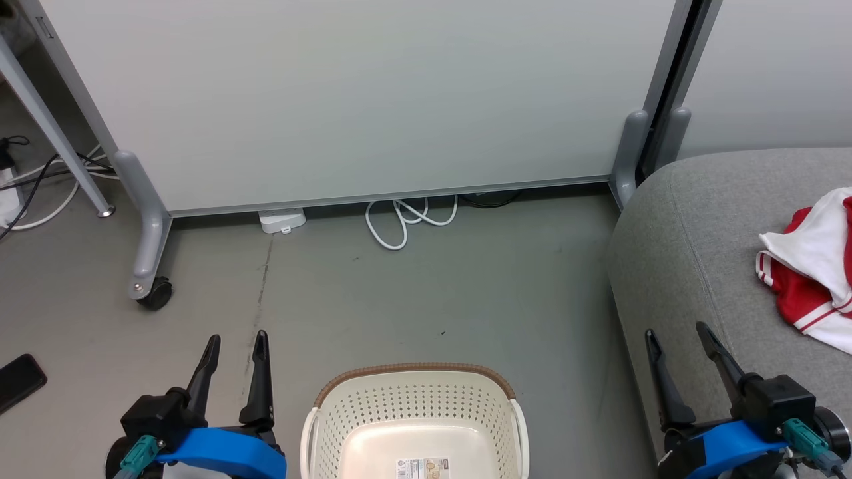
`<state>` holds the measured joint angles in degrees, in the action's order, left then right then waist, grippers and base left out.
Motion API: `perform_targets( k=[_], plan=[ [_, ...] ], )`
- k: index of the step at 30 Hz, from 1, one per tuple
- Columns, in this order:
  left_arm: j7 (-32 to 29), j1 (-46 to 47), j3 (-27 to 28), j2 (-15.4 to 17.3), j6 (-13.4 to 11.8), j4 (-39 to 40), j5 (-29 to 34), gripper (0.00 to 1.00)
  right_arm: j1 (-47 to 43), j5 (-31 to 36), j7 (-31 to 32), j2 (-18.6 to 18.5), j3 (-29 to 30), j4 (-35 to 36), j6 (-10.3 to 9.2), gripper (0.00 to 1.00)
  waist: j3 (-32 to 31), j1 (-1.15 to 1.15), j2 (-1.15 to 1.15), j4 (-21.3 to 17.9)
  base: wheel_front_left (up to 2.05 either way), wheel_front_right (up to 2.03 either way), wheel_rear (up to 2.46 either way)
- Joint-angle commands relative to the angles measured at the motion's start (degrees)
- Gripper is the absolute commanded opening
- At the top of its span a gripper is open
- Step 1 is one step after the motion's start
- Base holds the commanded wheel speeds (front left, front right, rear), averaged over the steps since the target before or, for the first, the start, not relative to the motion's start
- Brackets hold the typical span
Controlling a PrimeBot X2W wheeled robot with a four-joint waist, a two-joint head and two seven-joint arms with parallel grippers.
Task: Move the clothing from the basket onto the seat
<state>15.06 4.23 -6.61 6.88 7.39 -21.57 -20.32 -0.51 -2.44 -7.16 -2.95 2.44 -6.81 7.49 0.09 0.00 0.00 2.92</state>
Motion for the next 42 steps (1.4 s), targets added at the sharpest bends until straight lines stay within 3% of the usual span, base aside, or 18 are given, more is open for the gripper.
perform_targets(
  k=[1,21,22,31,42],
  plan=[
    [0.2,-0.3,-0.2,0.0,0.1,-0.1,0.2,1.0,-0.3,-0.3,-0.2,0.1,0.1,-0.3,0.01,1.0,0.0,0.0,0.0,0.0,0.0,0.0,0.0],
    [0.2,0.2,-2.3,0.7,0.1,-0.7,-1.1,1.0,0.6,-1.6,-0.8,0.1,-0.3,-1.3,0.01,1.0,0.6,0.0,0.0,0.1,0.0,0.0,0.0],
    [0.0,-0.1,-2.2,0.5,0.0,-0.7,-1.0,0.0,0.2,-1.3,-0.6,0.0,-0.2,-1.3,0.0,0.0,0.6,0.0,0.0,0.1,0.0,0.0,0.0],
    [-0.4,-3.7,-2.5,-0.7,0.0,-4.4,-1.5,0.0,-1.1,-1.4,-0.2,0.3,-0.3,-5.7,0.0,0.0,0.7,0.0,0.0,0.1,0.0,0.0,0.0],
    [-3.6,-2.7,-0.2,-1.2,0.0,-2.6,-12.0,0.0,0.2,-14.6,1.9,0.2,0.5,-5.9,0.0,0.0,0.6,0.0,0.0,-0.2,0.0,0.0,0.0]
  ],
)
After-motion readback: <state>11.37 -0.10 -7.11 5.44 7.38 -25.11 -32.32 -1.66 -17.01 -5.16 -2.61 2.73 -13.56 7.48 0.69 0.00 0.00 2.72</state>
